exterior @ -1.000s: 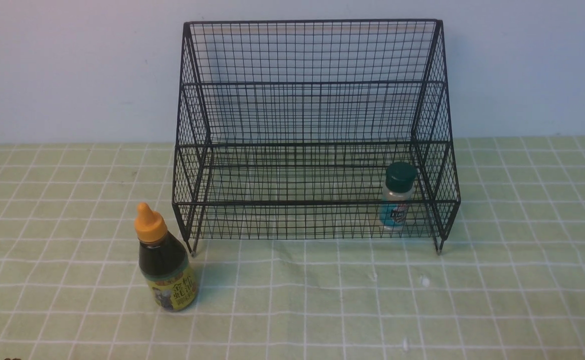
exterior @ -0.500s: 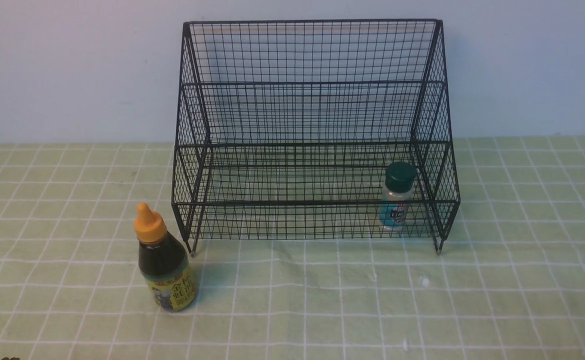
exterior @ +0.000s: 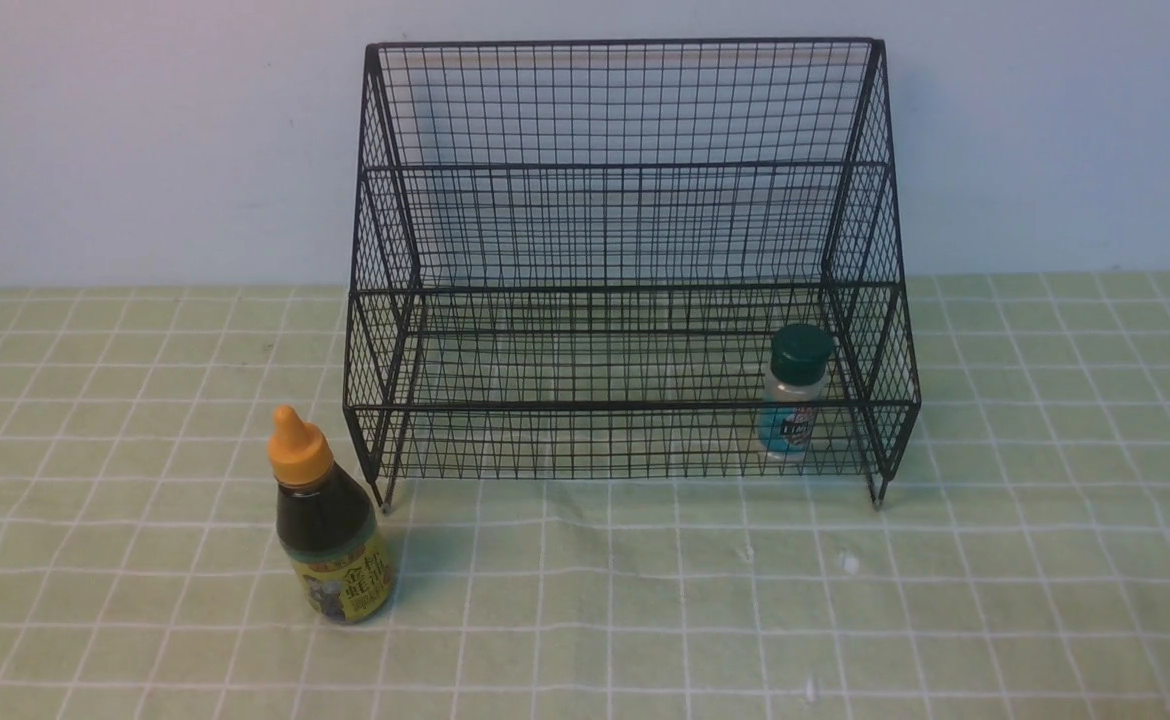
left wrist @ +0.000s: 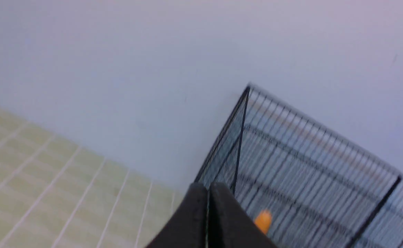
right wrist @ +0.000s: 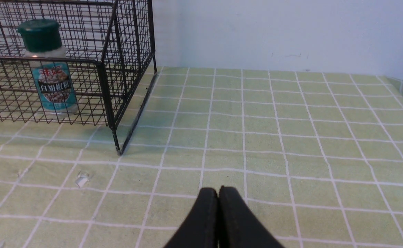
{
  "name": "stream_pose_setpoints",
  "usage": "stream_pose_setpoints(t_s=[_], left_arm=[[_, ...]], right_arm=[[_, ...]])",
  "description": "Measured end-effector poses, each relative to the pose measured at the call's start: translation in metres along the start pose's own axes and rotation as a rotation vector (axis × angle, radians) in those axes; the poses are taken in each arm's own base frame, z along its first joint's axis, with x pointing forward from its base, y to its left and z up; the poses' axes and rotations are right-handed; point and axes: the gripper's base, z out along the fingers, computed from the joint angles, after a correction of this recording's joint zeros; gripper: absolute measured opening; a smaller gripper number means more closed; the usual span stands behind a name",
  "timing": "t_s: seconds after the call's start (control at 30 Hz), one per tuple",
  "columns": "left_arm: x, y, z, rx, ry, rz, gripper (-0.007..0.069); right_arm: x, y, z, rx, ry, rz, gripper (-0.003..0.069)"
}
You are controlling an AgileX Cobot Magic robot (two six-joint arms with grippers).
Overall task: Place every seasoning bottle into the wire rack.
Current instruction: Use the left arm to grab the condiment bottle closest to it
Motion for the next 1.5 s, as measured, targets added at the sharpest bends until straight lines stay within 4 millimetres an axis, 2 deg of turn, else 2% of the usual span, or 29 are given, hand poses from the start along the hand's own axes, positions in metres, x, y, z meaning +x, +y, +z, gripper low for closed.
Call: stream_pose_setpoints(t_s=[0.03,0.07,0.13,0.17,0.2,0.23,0.33,0.4,0.43,0.47,0.53,0.57,0.6,0.63,0.67,0.7,0.73,0.87,0.9,0.93,1.1,1.3,1.47,1.5], left_arm=[[-0.002,-0.001,0.000,0.006,-0.027,0.000,-0.0006],[-0.013,-0.004,0.000,0.029,-0.112,-0.002,-0.0006],[-0.031,-0.016,0.000,0.060,-0.161,0.003,-0.0006],[-0.044,-0.026,0.001,0.078,-0.159,0.018,-0.0006],[-0.043,-0.026,0.002,0.075,-0.147,0.022,-0.0006],[-0.053,-0.033,0.003,0.087,-0.143,0.042,-0.0006],[-0.083,-0.065,0.023,0.042,0.138,0.146,-0.0006],[-0.088,-0.071,0.032,0.011,0.257,0.169,-0.0006],[-0.091,-0.076,0.042,-0.022,0.385,0.194,-0.0006],[-0.091,-0.081,0.059,-0.078,0.606,0.233,-0.0006],[-0.094,-0.088,0.086,-0.118,0.845,0.298,-0.0006],[-0.094,-0.090,0.095,-0.126,0.943,0.329,-0.0006],[-0.097,-0.092,0.098,-0.122,0.951,0.336,-0.0006],[-0.093,-0.092,0.121,-0.128,1.105,0.388,-0.0006],[-0.091,-0.092,0.132,-0.127,1.151,0.404,-0.0006],[-0.093,-0.093,0.135,-0.122,1.165,0.415,-0.0006],[-0.087,-0.091,0.152,-0.121,1.252,0.439,-0.0006],[-0.069,-0.086,0.197,-0.125,1.385,0.457,-0.0006],[-0.067,-0.085,0.200,-0.127,1.395,0.458,-0.0006],[-0.060,-0.089,0.211,-0.110,1.414,0.473,-0.0006],[-0.042,-0.106,0.220,-0.030,1.462,0.513,-0.0006],[-0.026,-0.109,0.226,-0.005,1.486,0.589,0.0016],[-0.013,-0.102,0.240,-0.019,1.461,0.624,0.0181],[-0.010,-0.101,0.243,-0.025,1.446,0.631,0.0258]], right_arm=[[0.000,0.000,0.000,0.000,0.000,0.000,-0.0015],[0.000,0.000,0.000,0.000,0.000,0.000,-0.0015],[0.000,0.000,0.000,0.000,0.000,0.000,-0.0015],[0.000,0.000,0.000,0.000,0.000,0.000,-0.0015],[0.000,0.000,0.000,0.000,0.000,0.000,-0.0015],[0.000,0.000,0.000,0.000,0.000,0.000,-0.0015],[0.000,0.000,0.000,0.000,0.000,0.000,-0.0015],[0.000,0.000,0.000,0.000,0.000,0.000,-0.0015],[0.000,0.000,0.000,0.000,0.000,0.000,-0.0015],[0.000,0.000,0.000,0.000,0.000,0.000,-0.0015],[0.000,0.000,0.000,0.000,0.000,0.000,-0.0015],[0.000,0.000,0.000,0.000,0.000,0.000,-0.0015],[0.000,0.000,0.000,0.000,0.000,0.000,-0.0015],[0.000,0.000,0.000,0.000,0.000,0.000,-0.0015],[0.000,0.000,0.000,0.000,0.000,0.000,-0.0015],[0.000,0.000,0.000,0.000,0.000,0.000,-0.0015],[0.000,0.000,0.000,0.000,0.000,0.000,-0.0015],[0.000,0.000,0.000,0.000,0.000,-0.010,-0.0015],[0.000,0.000,0.000,0.000,0.000,-0.010,-0.0015],[0.000,0.000,0.000,0.000,0.000,-0.010,-0.0015],[0.000,0.000,0.000,0.000,0.000,-0.013,-0.0015],[0.000,0.000,0.000,0.000,0.000,-0.016,-0.0015],[0.000,0.000,0.000,0.000,0.000,-0.017,-0.0015],[0.000,0.000,0.000,0.000,0.000,-0.017,-0.0015]])
